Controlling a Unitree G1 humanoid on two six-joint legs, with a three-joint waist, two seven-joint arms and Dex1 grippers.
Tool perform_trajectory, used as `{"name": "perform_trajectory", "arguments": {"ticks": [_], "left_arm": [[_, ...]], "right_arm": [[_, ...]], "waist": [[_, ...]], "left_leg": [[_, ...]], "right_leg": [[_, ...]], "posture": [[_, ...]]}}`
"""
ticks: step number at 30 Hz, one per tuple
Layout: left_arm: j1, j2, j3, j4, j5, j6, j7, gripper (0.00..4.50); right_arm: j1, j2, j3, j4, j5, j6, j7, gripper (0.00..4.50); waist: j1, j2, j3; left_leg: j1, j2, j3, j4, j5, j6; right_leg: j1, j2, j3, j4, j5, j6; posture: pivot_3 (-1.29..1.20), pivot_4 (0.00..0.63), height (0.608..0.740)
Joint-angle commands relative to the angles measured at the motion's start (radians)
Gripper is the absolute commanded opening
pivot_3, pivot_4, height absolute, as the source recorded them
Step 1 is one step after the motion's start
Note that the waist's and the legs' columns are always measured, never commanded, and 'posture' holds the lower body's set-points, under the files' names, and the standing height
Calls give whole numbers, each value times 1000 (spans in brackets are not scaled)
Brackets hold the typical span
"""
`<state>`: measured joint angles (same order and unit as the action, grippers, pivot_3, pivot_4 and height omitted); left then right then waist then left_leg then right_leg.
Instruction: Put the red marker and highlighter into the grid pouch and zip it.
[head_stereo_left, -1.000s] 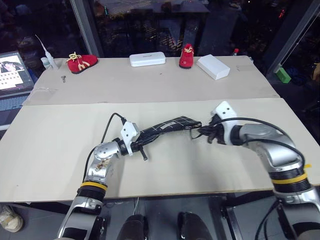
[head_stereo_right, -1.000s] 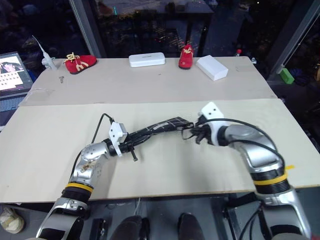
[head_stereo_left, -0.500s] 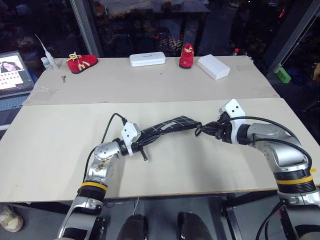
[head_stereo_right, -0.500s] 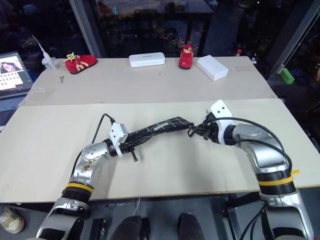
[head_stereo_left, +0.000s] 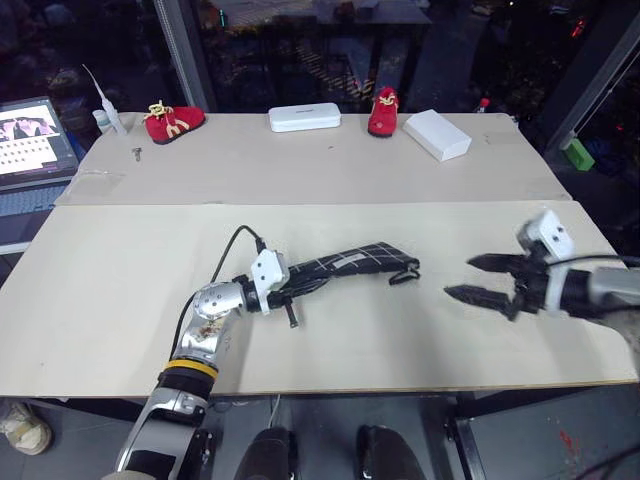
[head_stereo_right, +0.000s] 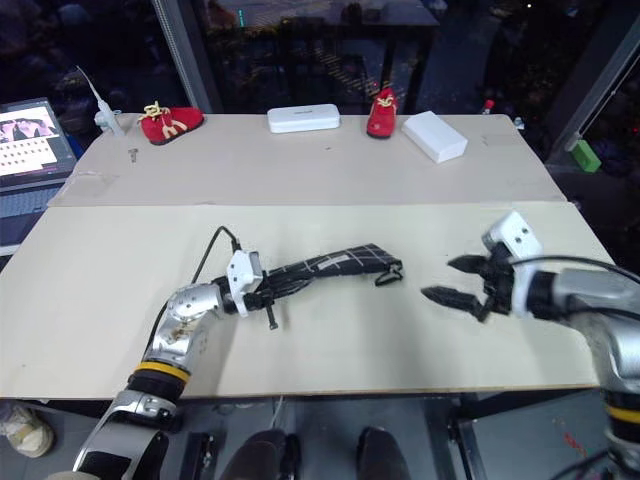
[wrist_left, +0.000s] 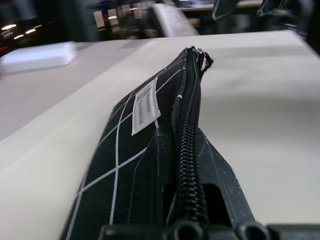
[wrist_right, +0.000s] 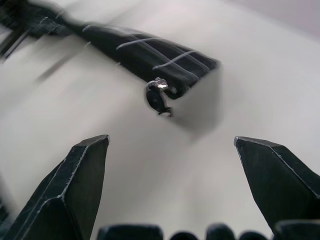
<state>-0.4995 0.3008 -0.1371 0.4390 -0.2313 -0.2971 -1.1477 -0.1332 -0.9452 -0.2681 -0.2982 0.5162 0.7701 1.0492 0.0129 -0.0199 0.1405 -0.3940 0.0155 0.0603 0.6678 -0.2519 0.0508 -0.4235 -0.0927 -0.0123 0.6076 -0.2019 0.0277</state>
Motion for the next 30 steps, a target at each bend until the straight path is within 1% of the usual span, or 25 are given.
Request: {"name": "perform_trajectory", "arguments": {"ticks": [1,3,5,7,8,10,11,13,17,19,21,23,27,30], "left_arm": [[-45,7,-8,18,-6,-53,-57,0],[-70,12,-20,89,30,-104,-66,0],[-94,11,-26,164,71,-168,-42,0],[-105,4,-26,193,58,-164,-70,737],[-99,2,-32,180,38,-144,-105,867],[-91,-1,-39,167,32,-152,-127,1795],[-88,-9,-34,158,28,-147,-116,2008],[-67,-17,-30,105,9,-88,-101,2777],[-9,-5,-29,-86,-66,112,-98,4072],[7,9,33,-217,-141,320,15,4072],[17,35,81,-308,-185,492,110,4072],[47,80,124,-360,-207,607,164,4072],[126,164,217,-405,-252,736,220,4072],[220,225,315,-421,-250,742,273,4072]], "right_arm": [[27,-1,-60,-39,13,-26,-23,4447],[32,15,-54,-40,7,-26,-58,4447],[35,23,-36,-38,-13,-38,-82,4447],[41,24,-27,-39,-17,-41,-90,4500],[45,22,-25,-40,-21,-48,-91,4500],[50,20,-26,-42,-24,-54,-92,4500],[51,19,-28,-40,-23,-55,-92,4500],[47,15,-30,-25,-25,-60,-91,4500],[34,4,-26,-2,-29,-70,-85,4500],[14,-5,-24,37,-36,-86,-74,4500],[-2,-9,-29,76,-39,-100,-65,4500],[-9,-8,-36,115,-42,-123,-56,4500],[-18,-2,-43,184,-53,-185,-38,4500],[-44,22,-48,268,-51,-217,-40,4500]], "waist": [[-5,0,0],[-7,0,0],[-7,0,0],[-6,0,0],[-6,0,0],[-3,0,0],[-1,0,0],[-1,0,0],[-1,0,0],[-1,0,0],[-2,0,0],[-7,0,0],[-20,0,0],[-25,0,0]], "left_leg": [[1,0,1,1,0,0],[2,0,1,1,0,0],[5,0,1,2,0,0],[4,0,1,2,0,0],[4,0,1,2,0,0],[1,0,1,2,0,0],[1,0,1,2,0,0],[1,0,1,2,0,1],[0,-1,1,2,-1,1],[0,0,1,2,-1,1],[1,0,0,2,-1,1],[2,0,0,3,-1,1],[5,1,0,2,-1,1],[4,1,1,1,-1,1]], "right_leg": [[0,0,1,1,0,0],[1,0,3,1,0,0],[3,1,3,1,-1,1],[3,1,3,1,-2,2],[2,1,3,1,-1,1],[0,1,2,1,-1,1],[0,1,2,1,-1,1],[0,0,2,0,-2,2],[0,0,2,0,-2,2],[1,0,2,1,-2,2],[0,0,2,1,-2,2],[1,1,2,3,-2,2],[2,2,3,3,-2,2],[2,2,3,3,-2,2]], "posture": [[0,150,740],[0,150,740],[0,150,740],[0,150,740],[0,150,740],[0,150,740],[0,150,740],[0,150,740],[0,150,740],[0,150,740],[0,150,740],[0,150,740],[0,150,740],[0,150,740]]}}
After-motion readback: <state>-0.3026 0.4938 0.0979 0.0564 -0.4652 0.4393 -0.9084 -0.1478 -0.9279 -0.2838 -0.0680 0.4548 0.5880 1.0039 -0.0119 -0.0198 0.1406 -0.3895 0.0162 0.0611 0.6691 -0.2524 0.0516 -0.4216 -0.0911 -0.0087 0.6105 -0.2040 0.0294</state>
